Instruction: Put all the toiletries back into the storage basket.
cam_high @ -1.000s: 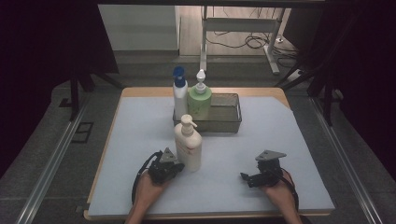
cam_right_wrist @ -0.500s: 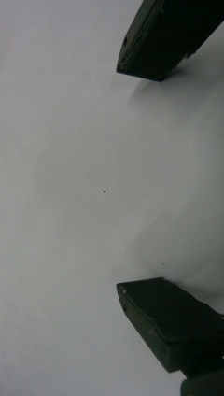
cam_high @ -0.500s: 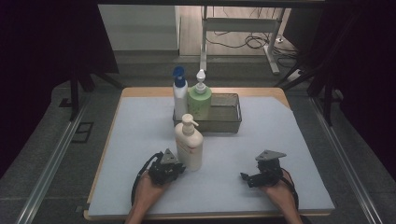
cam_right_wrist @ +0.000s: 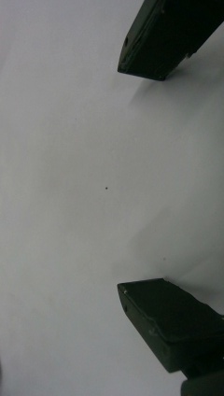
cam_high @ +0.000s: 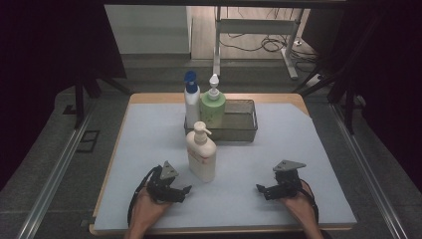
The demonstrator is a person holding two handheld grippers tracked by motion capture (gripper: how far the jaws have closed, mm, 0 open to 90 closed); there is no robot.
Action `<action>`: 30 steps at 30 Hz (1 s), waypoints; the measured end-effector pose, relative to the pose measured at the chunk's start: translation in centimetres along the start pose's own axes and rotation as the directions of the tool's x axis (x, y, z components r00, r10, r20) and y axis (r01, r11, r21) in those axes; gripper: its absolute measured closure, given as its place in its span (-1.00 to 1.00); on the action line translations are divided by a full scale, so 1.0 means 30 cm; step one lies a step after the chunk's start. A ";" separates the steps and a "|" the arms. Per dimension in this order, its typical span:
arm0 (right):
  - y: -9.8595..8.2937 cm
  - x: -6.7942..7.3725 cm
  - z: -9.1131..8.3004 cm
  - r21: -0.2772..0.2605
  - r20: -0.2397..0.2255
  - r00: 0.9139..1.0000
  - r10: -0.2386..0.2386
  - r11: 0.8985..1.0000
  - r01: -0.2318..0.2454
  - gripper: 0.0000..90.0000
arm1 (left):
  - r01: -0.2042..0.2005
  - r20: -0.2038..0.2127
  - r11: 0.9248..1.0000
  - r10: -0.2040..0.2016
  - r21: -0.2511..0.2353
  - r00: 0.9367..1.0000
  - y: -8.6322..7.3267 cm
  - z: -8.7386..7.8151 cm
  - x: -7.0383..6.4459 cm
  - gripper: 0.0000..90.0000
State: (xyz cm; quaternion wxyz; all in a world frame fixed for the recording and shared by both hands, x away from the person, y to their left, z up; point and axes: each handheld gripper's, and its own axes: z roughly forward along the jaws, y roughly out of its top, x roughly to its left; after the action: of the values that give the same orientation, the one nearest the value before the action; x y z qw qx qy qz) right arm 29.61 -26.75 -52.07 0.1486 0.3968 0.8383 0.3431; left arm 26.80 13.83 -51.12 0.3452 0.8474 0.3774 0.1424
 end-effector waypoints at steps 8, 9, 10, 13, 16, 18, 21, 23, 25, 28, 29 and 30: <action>0.014 0.009 -0.024 -0.025 -0.012 1.000 -0.015 1.000 0.015 -1.00 | 0.053 -0.012 0.999 -0.053 0.004 0.999 -0.056 -0.020 0.032 -0.73; 0.016 0.011 -0.026 -0.027 -0.015 1.000 -0.016 1.000 0.016 -1.00 | 0.055 -0.008 0.998 -0.055 0.002 0.998 -0.061 -0.020 0.037 -0.73; 0.019 0.014 -0.028 -0.028 -0.017 1.000 -0.016 0.999 0.016 -1.00 | 0.060 -0.011 0.998 -0.060 0.002 0.998 -0.065 -0.017 0.039 -0.73; 0.027 0.020 -0.037 -0.033 -0.017 0.999 -0.032 0.999 0.032 -1.00 | 0.051 -0.011 0.999 -0.051 0.006 0.999 -0.067 -0.014 0.041 -0.73; 0.040 0.027 -0.048 -0.044 -0.035 0.999 -0.036 0.998 0.034 -1.00 | 0.040 -0.023 0.999 -0.040 0.010 0.999 -0.067 -0.011 0.036 -0.73; 0.047 0.031 -0.055 -0.050 -0.047 0.998 -0.037 0.998 0.035 -1.00 | 0.038 -0.024 0.999 -0.038 0.012 0.999 -0.068 -0.012 0.036 -0.73; 0.060 0.037 -0.065 -0.069 -0.063 0.997 -0.041 0.997 0.036 -1.00 | 0.039 -0.025 0.999 -0.039 0.010 0.999 -0.069 -0.011 0.035 -0.73; 0.069 0.043 -0.071 -0.075 -0.074 0.996 -0.040 0.997 0.034 -1.00 | 0.040 -0.027 0.999 -0.040 0.006 0.999 -0.070 -0.011 0.034 -0.73; 0.082 0.050 -0.076 -0.077 -0.086 0.996 -0.038 0.997 0.031 -1.00 | 0.040 -0.027 0.999 -0.040 0.008 0.999 -0.069 -0.011 0.034 -0.73; 0.108 0.062 -0.081 -0.081 -0.099 0.994 -0.043 0.996 0.035 -1.00 | 0.039 -0.028 0.999 -0.038 0.009 0.999 -0.069 -0.011 0.034 -0.73; 0.114 0.066 -0.082 -0.082 -0.103 0.994 -0.042 0.996 0.034 -1.00 | 0.038 -0.027 0.999 -0.038 0.010 0.999 -0.069 -0.011 0.035 -0.73; 0.123 0.069 -0.083 -0.086 -0.111 0.993 -0.047 0.996 0.037 -1.00 | 0.038 -0.027 0.999 -0.038 0.010 0.999 -0.070 -0.011 0.035 -0.73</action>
State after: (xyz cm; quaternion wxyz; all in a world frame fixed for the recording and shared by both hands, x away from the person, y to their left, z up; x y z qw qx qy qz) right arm 29.07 -24.63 -47.67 0.1247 0.3526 0.8385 0.3964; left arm 26.20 15.75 -52.34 0.3383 0.8399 0.3987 0.1452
